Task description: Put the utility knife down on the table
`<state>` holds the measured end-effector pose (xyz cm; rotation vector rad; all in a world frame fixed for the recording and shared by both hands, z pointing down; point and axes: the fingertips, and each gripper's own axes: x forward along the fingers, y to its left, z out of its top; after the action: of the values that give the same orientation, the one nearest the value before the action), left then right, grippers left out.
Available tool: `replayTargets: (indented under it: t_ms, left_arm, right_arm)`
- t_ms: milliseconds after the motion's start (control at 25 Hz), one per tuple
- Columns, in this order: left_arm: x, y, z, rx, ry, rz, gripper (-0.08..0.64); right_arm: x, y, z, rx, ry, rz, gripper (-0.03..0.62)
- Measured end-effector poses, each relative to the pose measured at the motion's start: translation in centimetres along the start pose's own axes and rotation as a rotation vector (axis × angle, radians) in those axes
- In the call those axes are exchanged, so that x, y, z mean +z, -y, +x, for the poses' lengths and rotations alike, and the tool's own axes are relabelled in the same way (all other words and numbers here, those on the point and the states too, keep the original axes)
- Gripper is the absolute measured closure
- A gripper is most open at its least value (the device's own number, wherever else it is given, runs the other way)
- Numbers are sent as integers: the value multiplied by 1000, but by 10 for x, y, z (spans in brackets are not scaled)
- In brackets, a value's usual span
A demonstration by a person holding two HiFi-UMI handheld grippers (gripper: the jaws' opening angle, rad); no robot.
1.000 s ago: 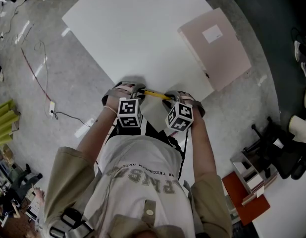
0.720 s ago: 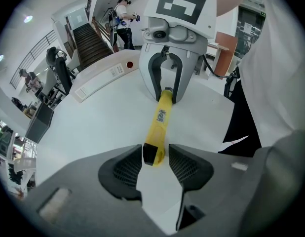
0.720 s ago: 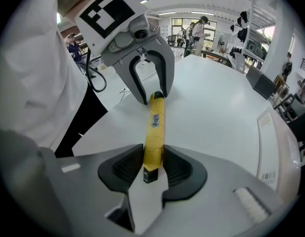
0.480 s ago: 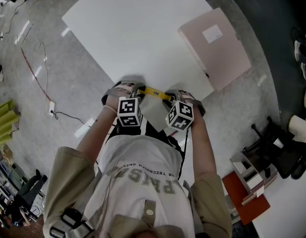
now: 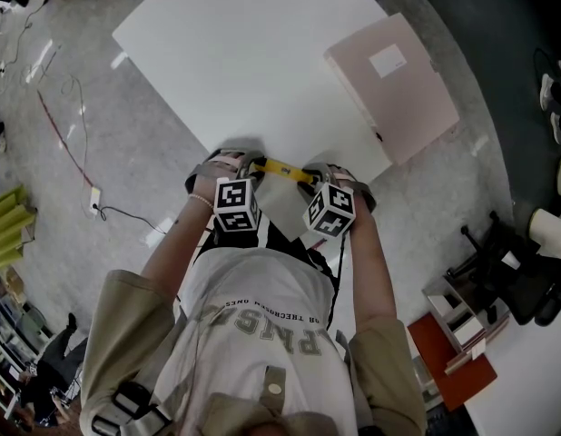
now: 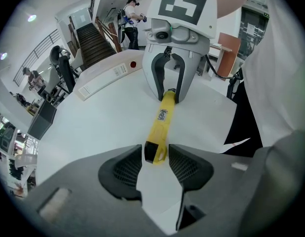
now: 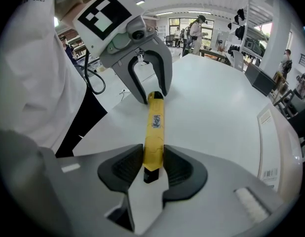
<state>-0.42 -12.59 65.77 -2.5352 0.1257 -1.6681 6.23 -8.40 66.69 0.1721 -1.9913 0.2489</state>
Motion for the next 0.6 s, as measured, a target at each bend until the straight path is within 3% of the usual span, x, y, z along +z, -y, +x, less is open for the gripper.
replayTargets:
  t_ms: [440,600]
  left_arm:
    - [2,-5,-9,17,33,-59,382]
    - [10,-10,-19,36,93,-143,382]
  right_arm:
    - [12,6,-14,-10,90,129,443]
    - [26,15,-35,-50,197,230,443]
